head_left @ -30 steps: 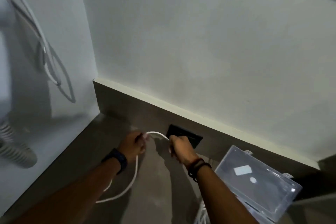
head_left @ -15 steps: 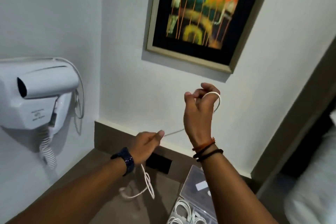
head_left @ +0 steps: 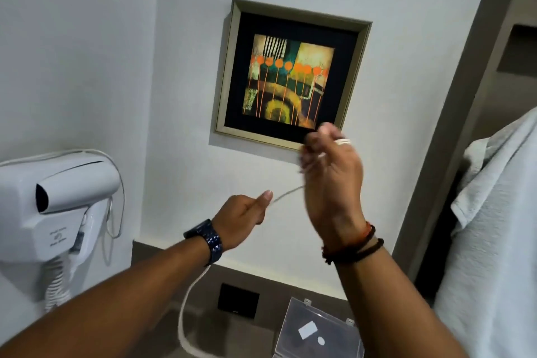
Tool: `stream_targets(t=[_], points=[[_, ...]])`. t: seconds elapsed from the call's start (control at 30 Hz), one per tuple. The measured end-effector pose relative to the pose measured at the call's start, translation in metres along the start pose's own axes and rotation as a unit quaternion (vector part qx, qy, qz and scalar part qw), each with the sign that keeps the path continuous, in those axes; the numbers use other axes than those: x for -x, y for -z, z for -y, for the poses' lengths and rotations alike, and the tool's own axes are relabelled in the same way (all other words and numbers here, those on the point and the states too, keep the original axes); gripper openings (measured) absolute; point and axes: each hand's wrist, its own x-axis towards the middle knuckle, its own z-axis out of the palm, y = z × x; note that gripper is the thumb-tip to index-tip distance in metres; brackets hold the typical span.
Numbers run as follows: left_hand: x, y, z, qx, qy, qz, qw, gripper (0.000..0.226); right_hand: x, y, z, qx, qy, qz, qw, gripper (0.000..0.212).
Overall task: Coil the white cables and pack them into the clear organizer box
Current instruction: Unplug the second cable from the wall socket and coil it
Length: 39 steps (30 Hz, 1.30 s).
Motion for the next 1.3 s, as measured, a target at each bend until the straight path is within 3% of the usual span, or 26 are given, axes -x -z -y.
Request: stream_targets(t=[0.03,0.07,0.1,0.17,0.2,0.23,0.27,0.3,0.37,0.43,0.47,0.53,0.57,0.6,0.67,0.7,0.73,0.77,0.83,0.9,0.97,1.03,1.13,1.2,1.23,1.3], points=[[0.001,0.001,-0.002,-0.019,-0.015,-0.002,1.0,0.064,-0.009,0.006,-0.001,0.138,0.106,-0.102,0.979,0.008],[0.002,0.004,-0.004,-0.037,-0.033,-0.008,0.999,0.064,-0.014,0.014,-0.002,0.303,0.2,-0.162,0.918,0.005],[0.002,0.007,-0.007,-0.055,-0.051,-0.016,0.997,0.065,-0.015,0.02,-0.004,0.472,0.238,-0.155,0.835,0.008],[-0.003,0.016,-0.014,-0.104,-0.092,-0.055,0.989,0.065,-0.007,0.036,-0.017,0.743,0.128,-0.007,0.657,0.039],[-0.008,0.023,-0.016,-0.128,-0.105,-0.086,0.982,0.066,0.001,0.04,-0.019,0.781,0.024,0.084,0.619,0.056],[-0.014,0.03,-0.017,-0.144,-0.108,-0.118,0.977,0.066,0.01,0.04,-0.019,0.736,-0.085,0.175,0.648,0.068],[-0.019,0.036,-0.017,-0.15,-0.101,-0.141,0.973,0.067,0.02,0.036,-0.018,0.624,-0.193,0.268,0.708,0.071],[-0.022,0.04,-0.017,-0.142,-0.09,-0.148,0.975,0.066,0.028,0.03,-0.015,0.472,-0.274,0.347,0.763,0.069],[-0.023,0.038,-0.014,-0.083,-0.07,-0.122,0.987,0.062,0.035,0.012,-0.004,0.141,-0.345,0.41,0.833,0.055],[-0.019,0.023,-0.013,-0.002,-0.047,-0.077,0.996,0.057,0.03,-0.006,0.012,-0.068,-0.283,0.365,0.884,0.039],[-0.016,0.015,-0.012,0.02,-0.037,-0.054,0.998,0.057,0.025,-0.012,0.018,-0.106,-0.213,0.31,0.92,0.031],[-0.01,0.003,-0.011,0.006,-0.045,-0.024,0.999,0.063,0.011,-0.015,0.029,-0.011,-0.018,0.155,0.988,0.013],[-0.007,0.0,-0.012,-0.012,-0.061,-0.019,0.998,0.065,0.002,-0.012,0.029,0.123,0.099,0.065,0.985,0.008],[-0.004,0.001,-0.014,-0.031,-0.08,-0.02,0.996,0.067,-0.005,-0.004,0.028,0.288,0.201,-0.012,0.936,0.007],[-0.002,0.009,-0.02,-0.066,-0.123,-0.033,0.99,0.065,-0.01,0.015,0.019,0.623,0.251,-0.033,0.74,0.02],[-0.003,0.015,-0.024,-0.087,-0.144,-0.047,0.985,0.065,-0.008,0.027,0.011,0.747,0.197,0.017,0.634,0.035],[-0.005,0.022,-0.028,-0.107,-0.16,-0.068,0.979,0.066,-0.002,0.037,0.005,0.81,0.116,0.083,0.568,0.05],[-0.009,0.03,-0.03,-0.123,-0.168,-0.092,0.974,0.067,0.006,0.044,0.002,0.808,0.015,0.152,0.569,0.063],[-0.017,0.043,-0.032,-0.139,-0.162,-0.136,0.967,0.067,0.025,0.044,-0.001,0.63,-0.205,0.296,0.688,0.074],[-0.022,0.049,-0.029,-0.12,-0.123,-0.155,0.973,0.065,0.037,0.032,0.0,0.385,-0.301,0.373,0.789,0.068],[-0.021,0.042,-0.026,-0.067,-0.081,-0.135,0.985,0.06,0.039,0.014,0.012,0.143,-0.299,0.386,0.861,0.056],[-0.014,0.024,-0.025,-0.019,-0.05,-0.097,0.994,0.057,0.033,-0.005,0.027,-0.005,-0.225,0.34,0.913,0.044],[0.001,-0.003,-0.028,0.006,-0.034,-0.018,0.999,0.061,0.013,-0.02,0.039,0.019,-0.044,0.191,0.98,0.029],[0.01,-0.011,-0.032,0.005,-0.051,0.013,0.999,0.059,-0.003,-0.015,0.037,0.231,0.116,0.055,0.965,0.024],[0.012,-0.011,-0.033,-0.014,-0.07,0.016,0.997,0.058,-0.01,-0.008,0.034,0.361,0.19,0.002,0.913,0.022],[0.016,-0.007,-0.035,-0.071,-0.123,0.014,0.99,0.054,-0.019,0.011,0.025,0.598,0.255,-0.002,0.76,0.026]])
